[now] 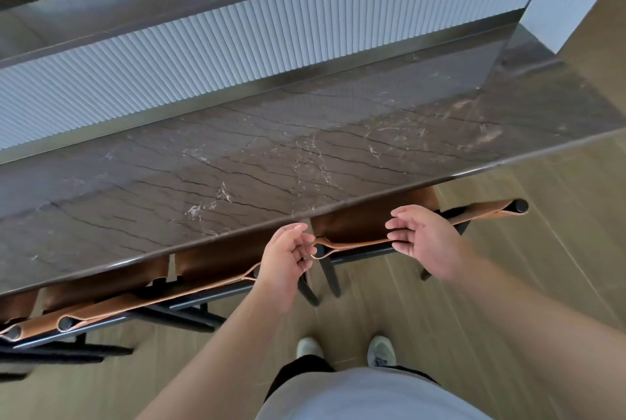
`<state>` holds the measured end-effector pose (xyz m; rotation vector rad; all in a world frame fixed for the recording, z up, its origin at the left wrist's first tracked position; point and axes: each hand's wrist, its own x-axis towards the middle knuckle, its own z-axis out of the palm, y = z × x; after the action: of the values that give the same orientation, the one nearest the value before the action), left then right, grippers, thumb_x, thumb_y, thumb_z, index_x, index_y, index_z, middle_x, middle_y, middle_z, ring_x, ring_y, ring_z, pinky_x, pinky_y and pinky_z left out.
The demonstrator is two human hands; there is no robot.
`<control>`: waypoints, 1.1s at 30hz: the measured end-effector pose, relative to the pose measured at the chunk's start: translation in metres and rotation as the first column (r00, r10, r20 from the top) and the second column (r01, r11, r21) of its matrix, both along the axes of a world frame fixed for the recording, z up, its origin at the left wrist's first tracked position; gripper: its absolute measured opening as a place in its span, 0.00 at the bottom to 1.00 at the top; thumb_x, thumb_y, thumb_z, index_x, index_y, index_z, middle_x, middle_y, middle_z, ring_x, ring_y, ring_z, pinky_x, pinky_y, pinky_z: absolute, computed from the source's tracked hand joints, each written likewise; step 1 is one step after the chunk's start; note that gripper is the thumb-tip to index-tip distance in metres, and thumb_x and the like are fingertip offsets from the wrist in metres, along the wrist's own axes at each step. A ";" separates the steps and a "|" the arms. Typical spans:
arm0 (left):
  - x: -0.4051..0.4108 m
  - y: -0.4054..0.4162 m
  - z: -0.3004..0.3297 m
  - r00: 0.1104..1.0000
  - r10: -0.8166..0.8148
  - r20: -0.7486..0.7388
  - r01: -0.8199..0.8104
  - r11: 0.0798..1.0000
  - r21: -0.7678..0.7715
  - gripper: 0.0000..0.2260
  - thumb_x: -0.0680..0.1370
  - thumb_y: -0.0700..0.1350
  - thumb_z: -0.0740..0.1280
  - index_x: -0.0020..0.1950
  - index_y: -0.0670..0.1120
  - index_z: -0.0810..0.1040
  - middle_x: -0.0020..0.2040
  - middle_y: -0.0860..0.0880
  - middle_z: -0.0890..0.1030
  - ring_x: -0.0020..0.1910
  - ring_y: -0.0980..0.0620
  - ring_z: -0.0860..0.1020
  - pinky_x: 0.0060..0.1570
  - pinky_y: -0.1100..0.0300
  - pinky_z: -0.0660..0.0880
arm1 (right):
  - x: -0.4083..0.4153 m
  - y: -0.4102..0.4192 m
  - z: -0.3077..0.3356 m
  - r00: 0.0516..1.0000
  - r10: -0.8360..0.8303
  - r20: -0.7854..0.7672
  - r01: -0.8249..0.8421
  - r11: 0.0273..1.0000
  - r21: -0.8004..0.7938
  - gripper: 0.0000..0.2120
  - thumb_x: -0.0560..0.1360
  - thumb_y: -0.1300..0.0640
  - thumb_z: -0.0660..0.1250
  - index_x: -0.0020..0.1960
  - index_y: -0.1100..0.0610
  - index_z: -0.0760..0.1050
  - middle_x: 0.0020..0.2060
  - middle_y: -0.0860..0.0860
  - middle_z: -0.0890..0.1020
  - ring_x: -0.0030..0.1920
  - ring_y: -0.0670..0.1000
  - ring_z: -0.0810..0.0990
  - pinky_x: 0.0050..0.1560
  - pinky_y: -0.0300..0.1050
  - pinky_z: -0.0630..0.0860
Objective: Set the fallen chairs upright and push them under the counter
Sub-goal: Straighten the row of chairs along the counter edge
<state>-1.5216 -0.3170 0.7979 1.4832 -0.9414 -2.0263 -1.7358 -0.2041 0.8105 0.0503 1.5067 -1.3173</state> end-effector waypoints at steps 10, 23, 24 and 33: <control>-0.013 0.009 -0.015 0.995 -0.101 -0.005 0.100 0.992 -0.081 0.17 0.64 0.36 0.62 0.49 0.46 0.80 0.40 0.49 0.83 0.35 0.54 0.80 0.38 0.59 0.74 | 0.000 0.013 0.001 0.999 -0.034 -0.039 0.037 0.997 0.073 0.06 0.79 0.65 0.60 0.49 0.60 0.76 0.41 0.56 0.81 0.39 0.54 0.80 0.44 0.48 0.77; -0.016 0.009 -0.027 0.979 -0.202 0.029 0.204 0.965 -0.168 0.13 0.75 0.32 0.62 0.48 0.48 0.81 0.43 0.50 0.82 0.42 0.52 0.79 0.44 0.57 0.73 | 0.008 0.017 0.000 0.988 -0.015 -0.153 0.025 0.998 0.065 0.06 0.80 0.64 0.60 0.50 0.59 0.76 0.43 0.56 0.82 0.40 0.53 0.80 0.43 0.47 0.76; -0.018 0.011 -0.029 0.974 -0.216 0.066 0.225 0.956 -0.190 0.12 0.75 0.33 0.63 0.48 0.48 0.80 0.43 0.50 0.82 0.43 0.52 0.79 0.45 0.57 0.73 | 0.007 0.020 -0.003 0.988 -0.011 -0.152 0.020 0.998 0.059 0.06 0.80 0.64 0.60 0.50 0.59 0.76 0.42 0.56 0.82 0.39 0.53 0.80 0.43 0.47 0.76; -0.045 0.025 -0.041 0.873 -0.156 0.463 0.367 0.834 -0.411 0.12 0.74 0.39 0.64 0.48 0.56 0.75 0.48 0.54 0.79 0.48 0.56 0.77 0.49 0.61 0.73 | -0.044 0.022 -0.030 0.851 0.298 -0.432 -0.263 0.954 0.142 0.04 0.76 0.63 0.67 0.46 0.55 0.77 0.40 0.52 0.80 0.39 0.48 0.79 0.41 0.42 0.76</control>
<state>-1.5670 -0.2920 0.7566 1.5665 -1.7800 -1.4752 -1.7800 -0.1817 0.7810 -0.4422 1.8723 -1.0725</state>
